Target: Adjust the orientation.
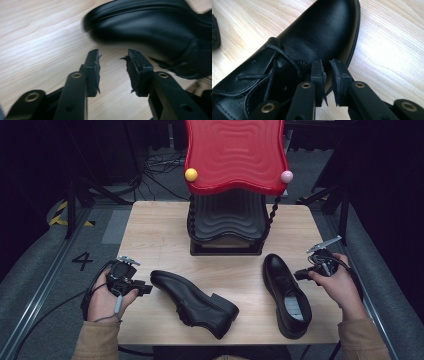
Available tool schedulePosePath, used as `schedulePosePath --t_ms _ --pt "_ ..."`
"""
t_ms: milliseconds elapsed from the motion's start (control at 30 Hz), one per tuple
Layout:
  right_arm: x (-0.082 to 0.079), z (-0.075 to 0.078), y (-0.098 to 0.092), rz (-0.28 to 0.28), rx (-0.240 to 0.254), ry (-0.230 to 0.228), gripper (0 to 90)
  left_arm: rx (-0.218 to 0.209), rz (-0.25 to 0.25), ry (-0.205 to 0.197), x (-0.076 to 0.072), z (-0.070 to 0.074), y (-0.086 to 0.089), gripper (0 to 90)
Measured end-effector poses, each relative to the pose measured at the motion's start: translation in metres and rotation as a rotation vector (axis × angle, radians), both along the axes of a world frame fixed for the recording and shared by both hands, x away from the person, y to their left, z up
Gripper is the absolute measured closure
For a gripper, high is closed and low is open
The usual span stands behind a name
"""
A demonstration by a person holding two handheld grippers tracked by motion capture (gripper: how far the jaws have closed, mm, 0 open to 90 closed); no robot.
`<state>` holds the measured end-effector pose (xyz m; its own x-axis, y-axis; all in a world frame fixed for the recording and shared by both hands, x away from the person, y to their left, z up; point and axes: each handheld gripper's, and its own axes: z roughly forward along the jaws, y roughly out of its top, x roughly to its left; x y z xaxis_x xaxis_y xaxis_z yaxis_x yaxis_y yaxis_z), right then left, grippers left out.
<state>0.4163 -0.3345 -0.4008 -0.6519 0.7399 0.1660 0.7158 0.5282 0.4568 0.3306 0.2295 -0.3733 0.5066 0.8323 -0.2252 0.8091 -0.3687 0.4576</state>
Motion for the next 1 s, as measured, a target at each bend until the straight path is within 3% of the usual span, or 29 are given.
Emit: schedulePosePath --t_ms 133,400,533,867,900,1000 --pt "-0.003 0.002 -0.004 -0.010 0.016 -0.007 82.2 -0.001 -0.055 -0.008 0.000 0.005 -0.010 67.0" --pt "-0.006 0.004 -0.004 -0.009 0.011 -0.011 83.0 -0.019 -0.093 -0.011 -0.001 0.007 -0.019 69.5" --pt "-0.007 0.006 0.001 0.005 0.016 -0.019 85.2 -0.016 -0.154 -0.017 -0.002 0.010 -0.031 70.3" --pt "-0.015 0.017 0.019 0.077 0.065 -0.025 89.9 -0.020 -0.145 -0.024 -0.008 0.011 -0.030 63.9" --pt "-0.017 0.022 0.029 0.098 0.056 -0.045 90.0 -0.020 -0.145 -0.021 -0.009 0.011 -0.029 63.9" --pt "-0.020 0.026 0.038 0.141 0.081 -0.041 90.0 -0.024 -0.140 -0.030 -0.010 0.011 -0.029 62.9"
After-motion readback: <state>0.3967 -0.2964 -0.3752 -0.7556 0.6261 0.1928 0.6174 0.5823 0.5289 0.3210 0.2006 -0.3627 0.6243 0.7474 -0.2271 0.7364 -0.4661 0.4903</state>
